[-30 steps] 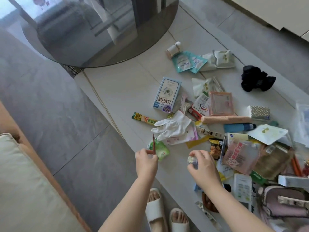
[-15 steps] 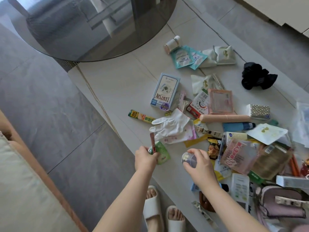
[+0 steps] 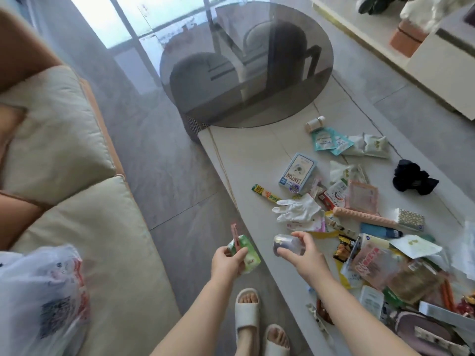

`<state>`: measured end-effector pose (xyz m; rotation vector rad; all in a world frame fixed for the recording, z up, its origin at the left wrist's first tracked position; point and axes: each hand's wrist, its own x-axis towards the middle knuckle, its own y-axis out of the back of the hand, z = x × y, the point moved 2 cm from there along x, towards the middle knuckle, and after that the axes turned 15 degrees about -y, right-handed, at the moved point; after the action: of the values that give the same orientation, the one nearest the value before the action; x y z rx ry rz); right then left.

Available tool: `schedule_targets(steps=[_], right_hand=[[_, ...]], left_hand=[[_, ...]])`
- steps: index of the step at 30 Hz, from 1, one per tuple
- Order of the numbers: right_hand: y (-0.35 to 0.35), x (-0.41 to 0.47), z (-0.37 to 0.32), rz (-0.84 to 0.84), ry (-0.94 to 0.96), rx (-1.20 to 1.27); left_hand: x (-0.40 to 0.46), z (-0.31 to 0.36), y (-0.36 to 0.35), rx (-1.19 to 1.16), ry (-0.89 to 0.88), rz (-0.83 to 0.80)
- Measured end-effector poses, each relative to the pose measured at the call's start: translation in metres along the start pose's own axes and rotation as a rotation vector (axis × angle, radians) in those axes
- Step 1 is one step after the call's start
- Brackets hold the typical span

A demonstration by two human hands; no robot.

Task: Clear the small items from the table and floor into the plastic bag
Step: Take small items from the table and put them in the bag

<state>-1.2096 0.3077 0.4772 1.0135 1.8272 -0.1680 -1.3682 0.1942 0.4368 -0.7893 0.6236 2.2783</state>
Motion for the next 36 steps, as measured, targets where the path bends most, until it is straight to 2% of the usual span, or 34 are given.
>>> schedule_targets(steps=[8, 14, 20, 25, 31, 36], right_hand=[[-0.074, -0.099, -0.063, -0.187, 0.163, -0.088], [-0.153, -0.167, -0.109, -0.266, 0.322, -0.268], [-0.241, -0.224, -0.144, -0.363, 0.458, -0.451], [-0.313, -0.271, -0.162, -0.433, 0.528, -0.588], [-0.402, -0.291, -0.179, -0.358, 0.754, -0.868], [-0.463, -0.286, -0.183, -0.171, 0.929, -1.121]], left_hand=[[-0.091, 0.033, 0.118, -0.244, -0.094, 0.165], [-0.141, 0.043, 0.221, -0.399, -0.167, 0.379], [-0.182, 0.033, 0.318, -0.536, -0.15, 0.609], [-0.192, 0.005, 0.409, -0.485, -0.077, 0.78], [-0.162, -0.021, 0.485, -0.378, -0.033, 0.792], [-0.117, -0.048, 0.51, -0.36, 0.007, 0.704]])
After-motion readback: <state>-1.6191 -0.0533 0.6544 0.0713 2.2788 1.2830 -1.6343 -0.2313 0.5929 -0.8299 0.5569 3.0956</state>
